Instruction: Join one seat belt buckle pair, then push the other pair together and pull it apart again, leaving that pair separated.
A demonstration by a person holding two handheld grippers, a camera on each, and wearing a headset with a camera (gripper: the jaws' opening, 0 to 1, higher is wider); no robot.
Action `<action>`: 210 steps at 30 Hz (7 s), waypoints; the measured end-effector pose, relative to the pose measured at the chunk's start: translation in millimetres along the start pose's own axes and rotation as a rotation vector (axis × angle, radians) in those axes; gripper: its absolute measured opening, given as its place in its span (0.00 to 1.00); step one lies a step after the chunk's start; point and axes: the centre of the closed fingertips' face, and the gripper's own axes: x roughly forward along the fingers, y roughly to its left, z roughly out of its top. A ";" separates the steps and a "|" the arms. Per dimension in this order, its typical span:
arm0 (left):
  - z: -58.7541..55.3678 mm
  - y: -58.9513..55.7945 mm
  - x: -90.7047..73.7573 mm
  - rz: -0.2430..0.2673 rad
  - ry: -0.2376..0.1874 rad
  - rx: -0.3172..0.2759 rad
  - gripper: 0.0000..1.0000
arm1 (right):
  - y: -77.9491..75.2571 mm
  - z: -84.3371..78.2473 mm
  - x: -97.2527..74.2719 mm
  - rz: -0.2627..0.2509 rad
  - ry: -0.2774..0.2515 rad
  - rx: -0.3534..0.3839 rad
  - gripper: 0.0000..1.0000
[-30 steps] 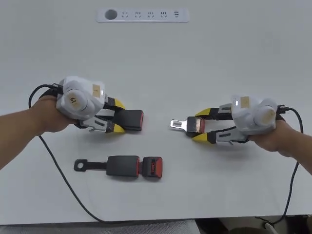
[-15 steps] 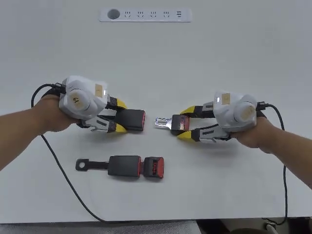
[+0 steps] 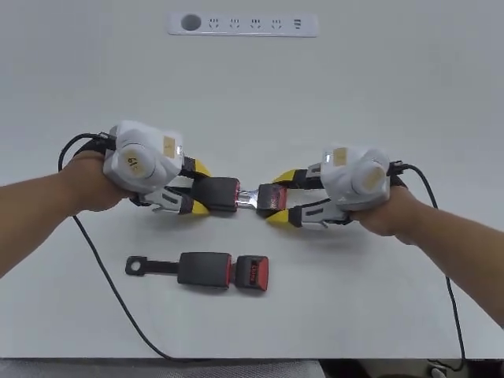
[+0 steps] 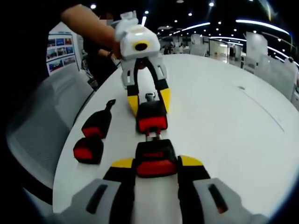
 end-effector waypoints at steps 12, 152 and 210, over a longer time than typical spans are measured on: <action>-0.3 -0.3 0.5 -0.003 0.026 0.011 0.35 | -4.8 4.9 5.7 0.025 0.055 0.015 0.35; -2.5 -2.2 -1.1 -0.066 0.082 0.043 0.35 | -16.1 -64.3 -79.9 -0.063 0.200 0.021 0.36; 16.7 -27.1 -127.8 0.495 -0.313 -0.518 1.00 | -7.8 1.7 -124.0 -0.554 -0.145 0.238 0.96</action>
